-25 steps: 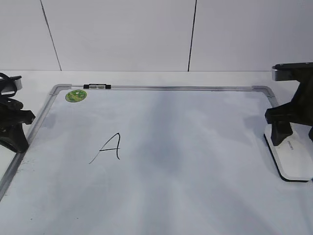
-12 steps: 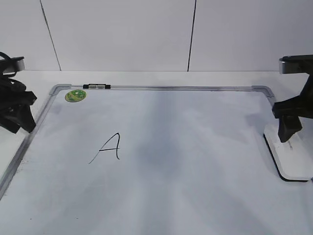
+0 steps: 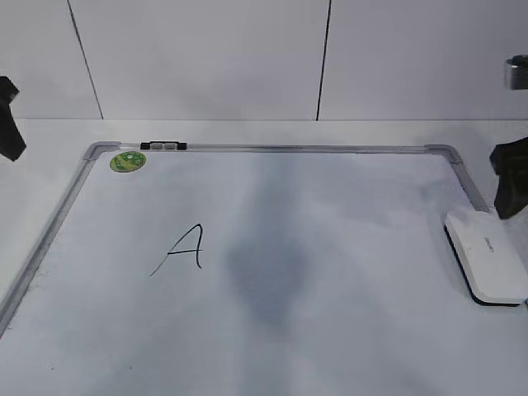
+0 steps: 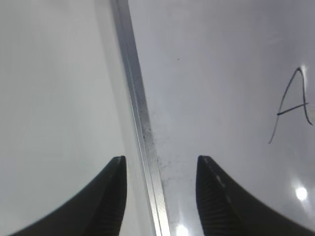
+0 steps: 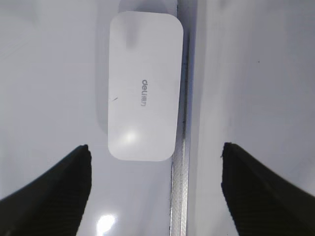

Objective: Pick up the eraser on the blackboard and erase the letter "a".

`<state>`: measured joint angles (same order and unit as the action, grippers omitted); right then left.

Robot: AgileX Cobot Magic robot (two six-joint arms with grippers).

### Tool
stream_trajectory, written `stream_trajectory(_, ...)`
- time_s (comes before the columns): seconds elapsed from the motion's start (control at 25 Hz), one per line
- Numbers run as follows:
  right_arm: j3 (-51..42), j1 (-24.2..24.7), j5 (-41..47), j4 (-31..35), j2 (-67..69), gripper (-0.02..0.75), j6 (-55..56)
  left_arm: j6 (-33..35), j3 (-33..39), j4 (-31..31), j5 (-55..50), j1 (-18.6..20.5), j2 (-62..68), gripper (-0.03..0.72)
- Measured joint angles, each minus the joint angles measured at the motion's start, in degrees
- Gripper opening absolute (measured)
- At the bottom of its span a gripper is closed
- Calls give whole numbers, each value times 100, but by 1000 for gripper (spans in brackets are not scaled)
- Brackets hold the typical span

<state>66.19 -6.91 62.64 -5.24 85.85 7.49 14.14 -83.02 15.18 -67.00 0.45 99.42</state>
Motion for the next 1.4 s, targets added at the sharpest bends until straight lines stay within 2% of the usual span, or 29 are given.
stream_trajectory(0.36,0,0,337,73,-1013,633,-123,-339,12,-25,-350,0,-1160,349)
stream_trajectory(0.56,0,0,504,95,-1571,621,-238,-363,339,-62,-379,0,-1994,349)
stream_trajectory(0.92,-176,0,769,298,-2875,597,-374,-472,1620,-77,-394,0,-3553,347)
stream_trajectory(1.2,-1016,0,895,246,-4332,594,-378,-485,2816,-77,-407,0,-5208,324)
stream_trajectory(1.4,-1533,0,948,223,-5407,594,-378,-485,3410,42,-324,0,-6421,314)
